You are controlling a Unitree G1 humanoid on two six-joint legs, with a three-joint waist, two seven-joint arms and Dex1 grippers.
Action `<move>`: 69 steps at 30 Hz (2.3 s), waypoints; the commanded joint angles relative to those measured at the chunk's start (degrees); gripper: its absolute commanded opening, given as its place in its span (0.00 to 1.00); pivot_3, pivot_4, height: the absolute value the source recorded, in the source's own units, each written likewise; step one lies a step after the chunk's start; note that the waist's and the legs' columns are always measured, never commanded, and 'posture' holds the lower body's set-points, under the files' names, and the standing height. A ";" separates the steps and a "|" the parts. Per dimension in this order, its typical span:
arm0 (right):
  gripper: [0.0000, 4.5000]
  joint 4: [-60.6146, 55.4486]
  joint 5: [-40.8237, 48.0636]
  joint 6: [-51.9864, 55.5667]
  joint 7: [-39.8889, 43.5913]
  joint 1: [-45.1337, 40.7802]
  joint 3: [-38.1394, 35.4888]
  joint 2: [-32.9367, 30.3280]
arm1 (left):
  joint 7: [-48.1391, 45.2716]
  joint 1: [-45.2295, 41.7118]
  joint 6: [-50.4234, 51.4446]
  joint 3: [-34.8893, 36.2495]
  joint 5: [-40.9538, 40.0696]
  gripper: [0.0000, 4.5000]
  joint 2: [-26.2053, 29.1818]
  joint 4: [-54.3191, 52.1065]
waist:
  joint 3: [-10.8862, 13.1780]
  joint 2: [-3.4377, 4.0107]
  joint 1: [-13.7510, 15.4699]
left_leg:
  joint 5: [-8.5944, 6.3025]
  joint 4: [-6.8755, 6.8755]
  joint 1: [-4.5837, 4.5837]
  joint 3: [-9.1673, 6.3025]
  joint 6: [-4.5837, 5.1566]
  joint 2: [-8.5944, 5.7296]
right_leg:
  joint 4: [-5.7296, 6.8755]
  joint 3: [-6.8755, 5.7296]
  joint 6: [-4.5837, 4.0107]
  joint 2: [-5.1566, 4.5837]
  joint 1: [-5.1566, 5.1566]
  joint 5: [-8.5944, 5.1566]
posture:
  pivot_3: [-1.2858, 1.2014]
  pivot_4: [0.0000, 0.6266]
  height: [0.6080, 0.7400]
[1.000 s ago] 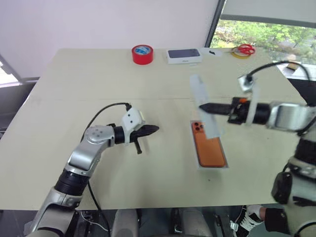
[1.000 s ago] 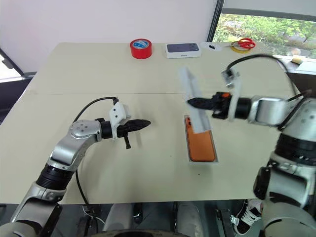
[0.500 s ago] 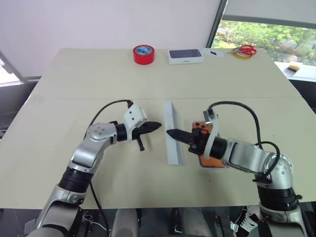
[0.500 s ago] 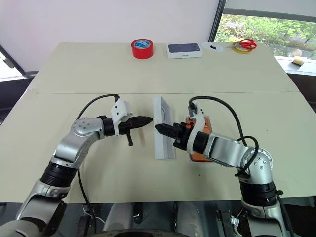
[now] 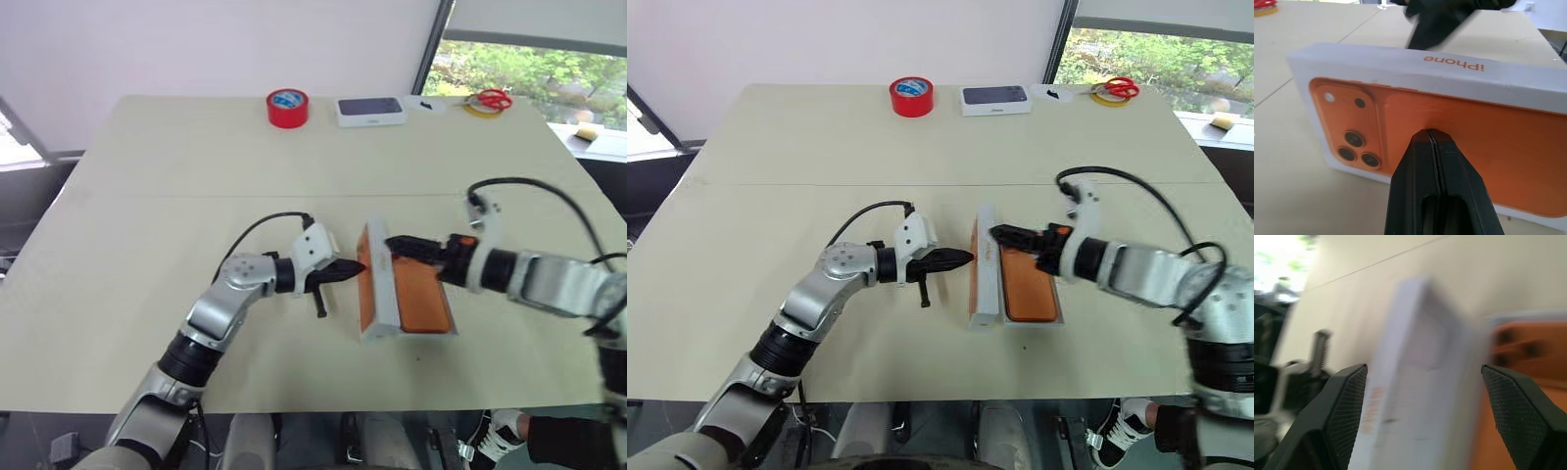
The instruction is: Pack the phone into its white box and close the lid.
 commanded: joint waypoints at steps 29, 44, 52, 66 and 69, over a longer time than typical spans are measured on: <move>0.01 -15.89 -59.27 -3.78 38.20 8.75 7.35 -4.66 | -3.24 -2.03 16.91 -3.71 -0.21 0.00 5.57 -4.70 | -0.01 0.01 -0.04 | 0.00 -0.01 0.02 -0.03 -0.01 0.01 | -0.02 0.00 0.01 0.00 0.01 -0.01 | 0.52 0.24 0.93; 0.01 -19.64 -64.86 -1.59 42.03 10.76 5.48 -3.32 | 2.13 -4.76 12.72 -5.26 2.86 0.00 -3.49 1.71 | -0.01 0.01 -0.15 | 0.00 0.01 0.03 -0.04 -0.01 0.01 | -0.01 0.00 0.00 0.01 0.02 -0.01 | 0.52 0.24 0.93; 0.01 -19.97 -67.38 -1.26 42.80 12.07 5.34 -2.25 | 3.68 -4.78 12.71 -4.68 2.96 0.00 -6.27 2.38 | -0.02 0.01 -0.21 | 0.00 0.01 0.04 -0.04 -0.01 0.01 | -0.01 0.00 0.01 0.02 0.02 0.00 | 0.52 0.24 0.93; 0.01 -19.69 -71.25 -0.74 43.89 12.63 4.85 -0.48 | 5.25 -6.19 13.30 -3.84 3.04 0.00 -8.22 5.62 | -0.02 0.01 -0.22 | 0.00 0.02 0.04 -0.04 -0.01 0.01 | 0.00 0.00 0.01 0.02 0.03 0.00 | 0.52 0.24 0.93; 0.01 -19.31 -72.35 -0.68 43.82 12.81 4.77 -0.14 | 5.55 -5.88 13.11 -3.76 3.09 0.00 -8.31 5.77 | -0.02 0.01 -0.22 | 0.00 0.02 0.04 -0.04 -0.01 0.01 | 0.00 0.00 0.01 0.02 0.03 0.00 | 0.52 0.24 0.93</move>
